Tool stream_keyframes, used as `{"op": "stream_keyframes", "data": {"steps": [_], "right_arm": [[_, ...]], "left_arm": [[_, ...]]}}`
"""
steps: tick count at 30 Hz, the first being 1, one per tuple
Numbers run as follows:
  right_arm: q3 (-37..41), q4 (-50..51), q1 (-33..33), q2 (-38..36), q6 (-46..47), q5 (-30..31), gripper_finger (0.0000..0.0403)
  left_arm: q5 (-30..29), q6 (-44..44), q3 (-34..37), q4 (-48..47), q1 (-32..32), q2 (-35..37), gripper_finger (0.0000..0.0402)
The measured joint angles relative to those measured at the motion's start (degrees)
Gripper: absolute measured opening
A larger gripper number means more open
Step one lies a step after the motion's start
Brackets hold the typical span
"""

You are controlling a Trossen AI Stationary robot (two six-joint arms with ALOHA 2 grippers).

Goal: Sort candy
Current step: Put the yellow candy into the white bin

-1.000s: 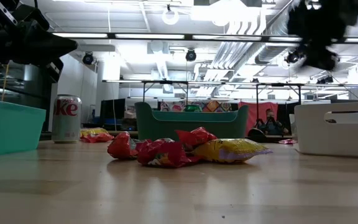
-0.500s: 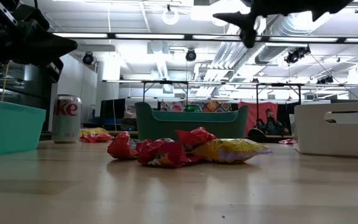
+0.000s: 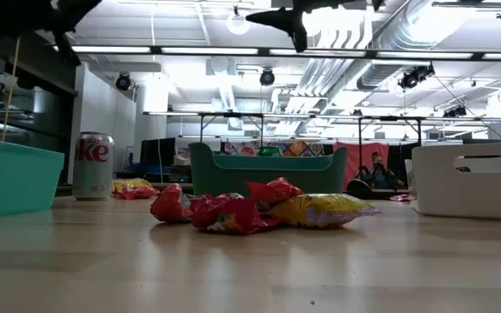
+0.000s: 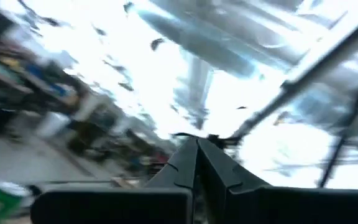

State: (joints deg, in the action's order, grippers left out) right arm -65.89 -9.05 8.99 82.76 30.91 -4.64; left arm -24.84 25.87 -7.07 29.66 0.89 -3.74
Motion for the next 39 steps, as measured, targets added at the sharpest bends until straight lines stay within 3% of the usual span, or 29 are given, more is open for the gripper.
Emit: {"op": "stream_keyframes", "data": {"steps": [5, 9, 12, 17, 20, 23, 28, 34, 39], "right_arm": [[-8.68, 16.09, 3.64, 1.55, -5.9, -0.07, 0.0211], [-12.93, 24.48, 7.18, 1.57, -8.9, -0.05, 0.0211], [-14.16, 28.8, 9.24, 1.14, -10.56, -0.13, 0.0211], [-14.32, 34.77, 11.61, -0.29, -13.5, -3.19, 0.0211], [-14.3, 38.5, 12.09, -0.65, -14.86, -3.6, 0.0211], [-14.3, 41.13, 12.04, -0.92, -16.79, -4.25, 0.0211], [-14.3, 43.33, 12.01, -0.92, -18.45, -5.69, 0.0211], [-14.3, 43.7, 12.04, -0.96, -19.43, -5.67, 0.0211], [-14.3, 43.9, 12.04, -0.96, -19.38, -5.67, 0.0211]], "left_arm": [[-8.7, 0.34, -18.27, -22.14, -5.0, -13.45, 0.0049], [-10.55, -2.14, -34.44, -40.84, -12.74, -27.95, 0.0096], [-3.35, -3.06, -44.26, -52.31, -21.84, -39.77, 0.0125], [17.34, -4.53, -54.64, -66.83, -38.12, -59.11, 0.0149], [24.27, -4.55, -58.55, -73.93, -45.37, -69.77, 0.0152], [27.53, -4.53, -60.34, -77.98, -50.12, -78.38, 0.0152], [28.58, -5.6, -61.44, -77.36, -54.33, -87.81, 0.0152], [24.0, -8.0, -61.66, -74.83, -56.39, -94.36, 0.0152], [17.0, -8.56, -61.66, -74.82, -56.51, -95.34, 0.0152]]}}
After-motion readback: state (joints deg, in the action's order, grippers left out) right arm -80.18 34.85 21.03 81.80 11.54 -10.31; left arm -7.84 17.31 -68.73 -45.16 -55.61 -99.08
